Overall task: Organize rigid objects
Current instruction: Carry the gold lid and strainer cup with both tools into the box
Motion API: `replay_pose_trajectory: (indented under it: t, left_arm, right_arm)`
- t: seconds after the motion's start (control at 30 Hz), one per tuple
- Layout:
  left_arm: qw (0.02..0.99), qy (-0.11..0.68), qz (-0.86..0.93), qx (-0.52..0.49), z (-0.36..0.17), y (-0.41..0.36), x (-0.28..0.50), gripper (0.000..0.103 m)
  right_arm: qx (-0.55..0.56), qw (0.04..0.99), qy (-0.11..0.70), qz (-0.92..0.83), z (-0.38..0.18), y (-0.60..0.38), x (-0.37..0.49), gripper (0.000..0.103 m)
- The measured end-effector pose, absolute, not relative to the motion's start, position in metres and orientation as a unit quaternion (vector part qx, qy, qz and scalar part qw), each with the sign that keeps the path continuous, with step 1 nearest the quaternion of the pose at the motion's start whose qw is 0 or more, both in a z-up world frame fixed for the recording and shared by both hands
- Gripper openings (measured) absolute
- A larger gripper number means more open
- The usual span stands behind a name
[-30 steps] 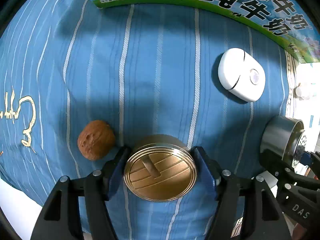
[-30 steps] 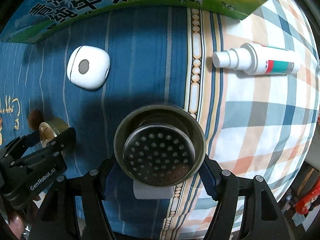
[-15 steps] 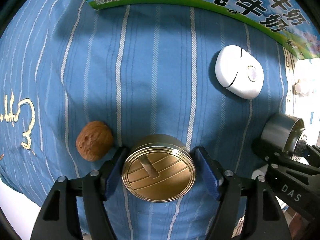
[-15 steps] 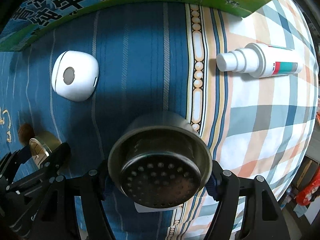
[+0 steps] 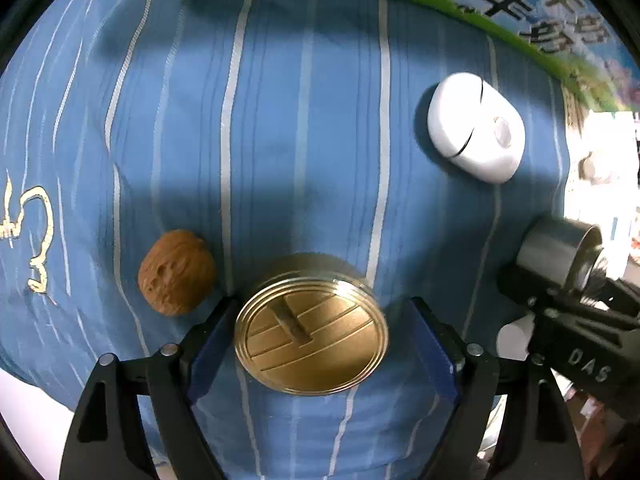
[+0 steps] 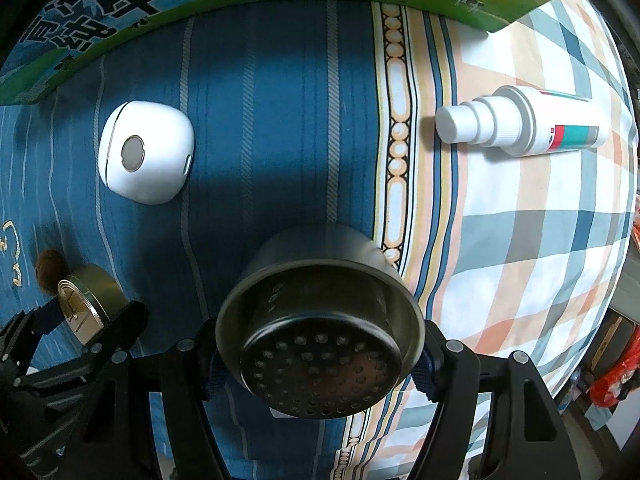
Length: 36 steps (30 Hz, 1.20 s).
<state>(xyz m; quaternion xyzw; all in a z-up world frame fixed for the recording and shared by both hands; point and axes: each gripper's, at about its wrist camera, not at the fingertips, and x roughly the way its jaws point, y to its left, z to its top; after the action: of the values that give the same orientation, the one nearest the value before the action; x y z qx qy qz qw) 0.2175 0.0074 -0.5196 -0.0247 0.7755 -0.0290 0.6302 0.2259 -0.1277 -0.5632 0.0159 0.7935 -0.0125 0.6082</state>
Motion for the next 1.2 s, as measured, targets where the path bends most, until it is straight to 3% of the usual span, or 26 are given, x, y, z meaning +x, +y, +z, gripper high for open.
replay_pose_trajectory:
  t: [0.23,0.67,0.9,1.2]
  left_arm:
    - [0.642,0.766,-0.010,-0.007,-0.515,0.005,0.216,0.063]
    - [0.685,0.729,0.000,-0.009,-0.467,0.011,0.204,0.062]
    - [0.723,0.689,-0.029,-0.042,-0.396,0.017,0.195,0.062]
    - [0.781,0.615,-0.084,-0.069,-0.281,0.010,0.234,0.063]
  right_arm:
    - [0.013,0.606,0.795,-0.016,-0.560,-0.127,0.228,0.074]
    - [0.003,0.639,0.770,-0.004,-0.535,-0.127,0.212,0.073]
    - [0.035,0.668,0.742,0.030,-0.485,-0.137,0.196,0.072]
    - [0.093,0.722,0.680,0.083,-0.371,-0.158,0.198,0.072]
